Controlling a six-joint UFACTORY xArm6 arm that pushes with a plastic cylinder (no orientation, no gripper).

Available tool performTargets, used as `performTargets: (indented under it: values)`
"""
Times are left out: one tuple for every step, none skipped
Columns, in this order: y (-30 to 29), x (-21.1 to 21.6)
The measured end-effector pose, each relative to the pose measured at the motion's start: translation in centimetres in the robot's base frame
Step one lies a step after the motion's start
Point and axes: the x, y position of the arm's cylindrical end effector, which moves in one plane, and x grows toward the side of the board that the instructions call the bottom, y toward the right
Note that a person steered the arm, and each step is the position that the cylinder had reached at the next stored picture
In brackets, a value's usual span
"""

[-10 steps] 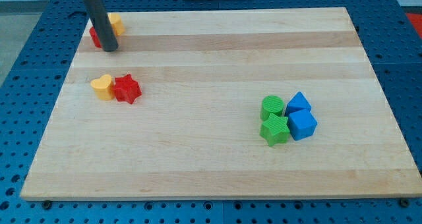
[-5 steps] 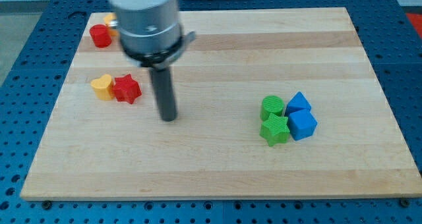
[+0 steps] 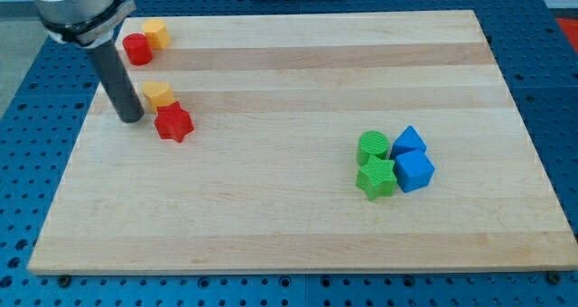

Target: Separate yellow heart and red star

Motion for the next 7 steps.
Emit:
performTargets:
  values:
    - [0.7,1.3]
    - [0.8,-0.8]
    - [-0.8,-3.3]
    - [-2.5,-4.4]
    - [-2.3,-3.1]
    - [-2.2,0.3]
    - [0.6,1.6]
